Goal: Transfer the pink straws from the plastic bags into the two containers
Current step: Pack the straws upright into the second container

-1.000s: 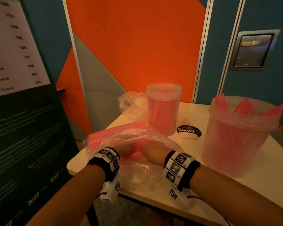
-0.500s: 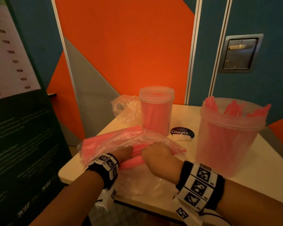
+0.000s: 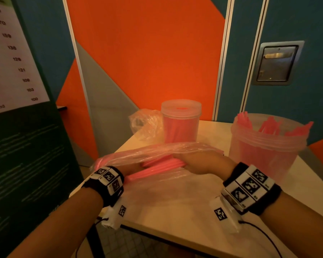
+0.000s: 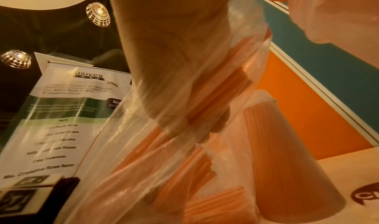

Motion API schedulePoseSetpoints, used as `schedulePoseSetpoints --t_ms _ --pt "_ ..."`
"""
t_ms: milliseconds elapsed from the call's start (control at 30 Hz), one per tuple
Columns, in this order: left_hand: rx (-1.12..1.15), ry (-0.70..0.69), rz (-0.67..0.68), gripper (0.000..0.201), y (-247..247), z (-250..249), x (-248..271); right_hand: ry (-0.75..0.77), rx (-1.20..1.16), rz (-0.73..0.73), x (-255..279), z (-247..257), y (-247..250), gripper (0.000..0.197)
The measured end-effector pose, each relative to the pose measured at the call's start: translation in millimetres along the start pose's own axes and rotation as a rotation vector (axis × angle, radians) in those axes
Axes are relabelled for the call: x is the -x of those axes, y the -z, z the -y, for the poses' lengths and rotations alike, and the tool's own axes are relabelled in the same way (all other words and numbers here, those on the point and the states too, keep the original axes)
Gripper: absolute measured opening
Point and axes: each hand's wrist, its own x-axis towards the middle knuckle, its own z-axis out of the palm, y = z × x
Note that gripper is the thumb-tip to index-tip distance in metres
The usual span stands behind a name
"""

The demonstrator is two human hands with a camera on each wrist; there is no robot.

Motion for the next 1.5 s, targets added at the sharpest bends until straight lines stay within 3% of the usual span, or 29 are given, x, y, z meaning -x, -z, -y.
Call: schedulePoseSetpoints --t_ms 133,267,333,433,500,567,633,733,867,1033,1167,1300,1400,1500 --pt "0.115 0.063 -0.043 0.044 2.7 -1.7 11.4 0.007 -0.009 0.028 -2.4 -7.4 -2.8 0.037" --pt "0.234 0.073 -0.048 0.032 4.9 -16.6 28.0 -0.027 -0.121 0.122 -5.4 -12.5 -8.8 0.041" --pt "0.336 0.079 -0.101 0.031 0.9 -10.9 23.5 -0.044 -0.282 0.142 -3.1 -14.4 -7.5 0.042" --pt "0.511 0.051 -0.206 0.029 -0.3 -1.1 21.8 -0.043 -0.799 0.038 -1.5 -17.7 -1.1 0.011" --pt "0.42 0.021 -0.194 0.021 -1.6 0.6 18.3 -0.038 -0.999 0.038 -2.7 -21.5 4.0 0.021" --pt "0.258 -0.065 -0.091 0.028 -0.3 -9.0 19.7 0.049 -1.146 0.064 -3.6 -26.1 4.8 0.019" --pt "0.183 -0.081 -0.103 0.035 -0.9 -15.3 16.7 0.158 -1.32 0.1 -3.8 -30.9 4.1 0.011" --pt "0.003 -0.23 -0.03 0.039 -6.8 -15.4 8.2 0.287 -1.515 0.131 -2.6 -38.4 -2.7 0.018" --pt "-0.275 -0.299 0.042 0.022 -13.1 -3.2 -17.3 0.415 -1.921 -0.01 -1.6 -54.6 -3.2 0.009" --pt "-0.332 -0.453 0.021 0.016 -23.8 -0.2 -32.6 0.061 -1.752 -0.103 -11.5 -71.4 -9.8 0.026" --pt "-0.165 -0.504 0.084 0.021 -39.2 -2.1 -39.9 -0.215 -1.631 -0.314 -23.4 -64.6 -22.4 0.017" --pt "-0.108 -0.653 -0.039 0.018 -45.0 -2.1 -40.8 -0.29 -1.634 -0.411 -28.4 -60.0 -27.4 0.013" --pt "0.097 -0.717 -0.176 0.021 -45.0 -10.6 -34.2 -0.373 -1.585 -0.483 -31.2 -54.3 -29.6 0.012" --pt "0.53 -0.628 -0.348 0.014 -41.2 -29.3 -30.7 -0.43 -1.567 -0.551 -35.3 -50.9 -34.6 0.011"
